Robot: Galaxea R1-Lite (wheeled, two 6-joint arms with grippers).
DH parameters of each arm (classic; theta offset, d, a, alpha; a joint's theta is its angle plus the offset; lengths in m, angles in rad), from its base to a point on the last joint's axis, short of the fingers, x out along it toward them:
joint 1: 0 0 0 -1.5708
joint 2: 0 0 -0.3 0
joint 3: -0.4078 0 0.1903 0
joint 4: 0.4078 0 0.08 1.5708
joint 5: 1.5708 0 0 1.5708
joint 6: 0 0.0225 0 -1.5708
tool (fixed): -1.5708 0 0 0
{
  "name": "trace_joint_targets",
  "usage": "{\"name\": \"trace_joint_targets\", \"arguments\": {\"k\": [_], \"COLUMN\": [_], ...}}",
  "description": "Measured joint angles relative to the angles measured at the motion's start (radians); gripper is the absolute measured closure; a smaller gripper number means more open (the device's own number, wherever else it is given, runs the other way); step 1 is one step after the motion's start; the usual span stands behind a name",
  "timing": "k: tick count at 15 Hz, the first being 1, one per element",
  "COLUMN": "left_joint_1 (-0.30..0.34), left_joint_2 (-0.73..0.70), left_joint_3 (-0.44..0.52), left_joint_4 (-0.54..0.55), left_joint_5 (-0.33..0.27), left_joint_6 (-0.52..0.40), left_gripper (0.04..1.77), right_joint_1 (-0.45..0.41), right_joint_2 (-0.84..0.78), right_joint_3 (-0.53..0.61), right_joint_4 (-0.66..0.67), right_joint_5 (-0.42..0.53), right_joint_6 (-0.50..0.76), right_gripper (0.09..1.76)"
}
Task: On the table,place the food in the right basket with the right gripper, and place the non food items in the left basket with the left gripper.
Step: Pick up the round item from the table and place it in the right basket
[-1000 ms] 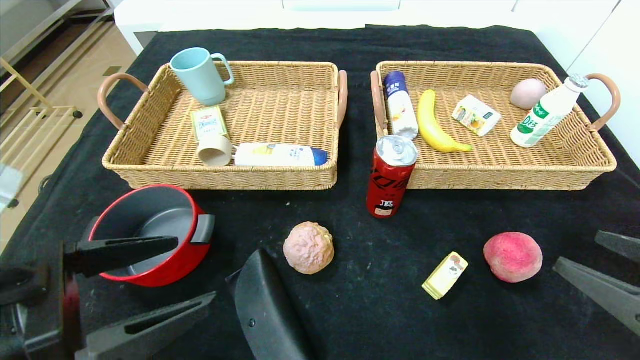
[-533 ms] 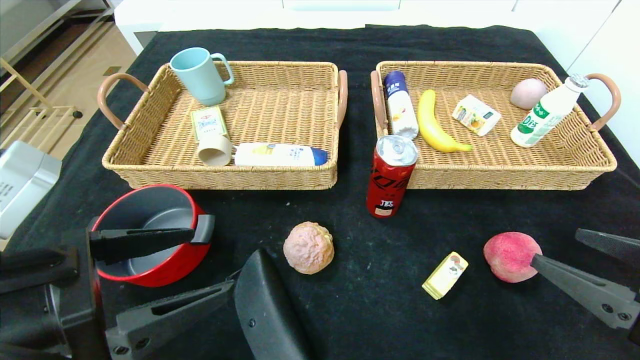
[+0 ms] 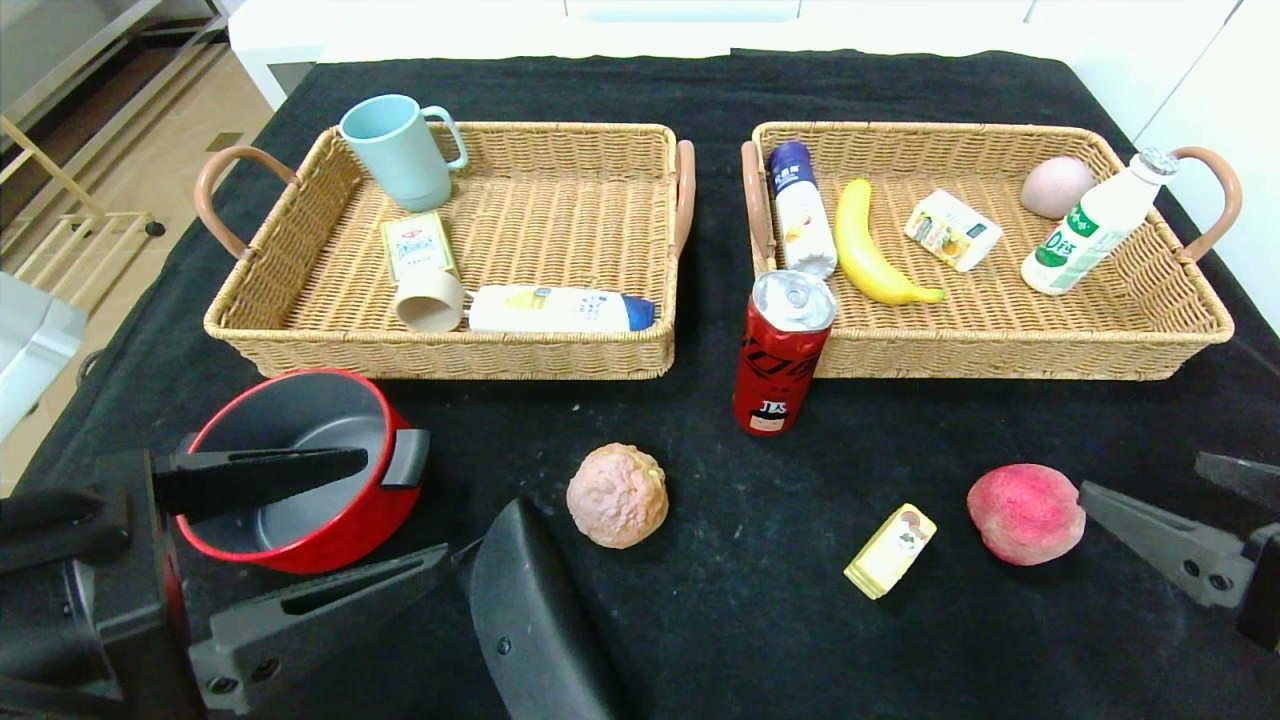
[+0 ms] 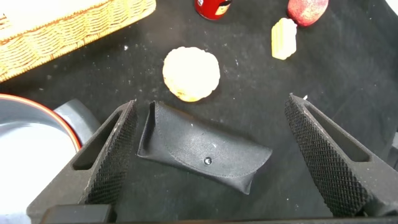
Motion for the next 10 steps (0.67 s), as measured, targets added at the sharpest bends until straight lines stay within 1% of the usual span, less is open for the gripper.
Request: {"name": "trace_joint_targets", "arguments": {"k": [2,4,8,9,10], "left_joint_1": [0.004,0.008,0.01,0.013,0.016], "left_joint_2": [-0.002,-0.002,-0.001,-0.001,0.0], "left_joint_3": [0.0,0.0,0.002,0.003,0.003], "left_joint_4": [0.0,0.0,0.001,0.001,0.001], "left_joint_5": [0.001,0.018,0.029,0.029,0.029], "left_joint_6": [-0.001,-0.002,0.002,0.003,0.004], "left_gripper": [0.09,0.09,0.09,0.09,0.09], "right_joint_1": [-0.002,-0.002,0.007,0.011,0.017], "right_joint_2": [0.045,0.101,0.197,0.218,0.238], "right_joint_3": [-0.077,-0.169,-0.403,-0.448,-0.475], "right_joint_4": [0.074,0.22,0.529,0.566,0.579], "right_joint_5": [-0.076,-0.116,-0.127,-0.126,-0.126], "right_joint_6": [0.015,0.063,0.261,0.297,0.307], "right_gripper": [0.14,0.14,0.14,0.14,0.14]}}
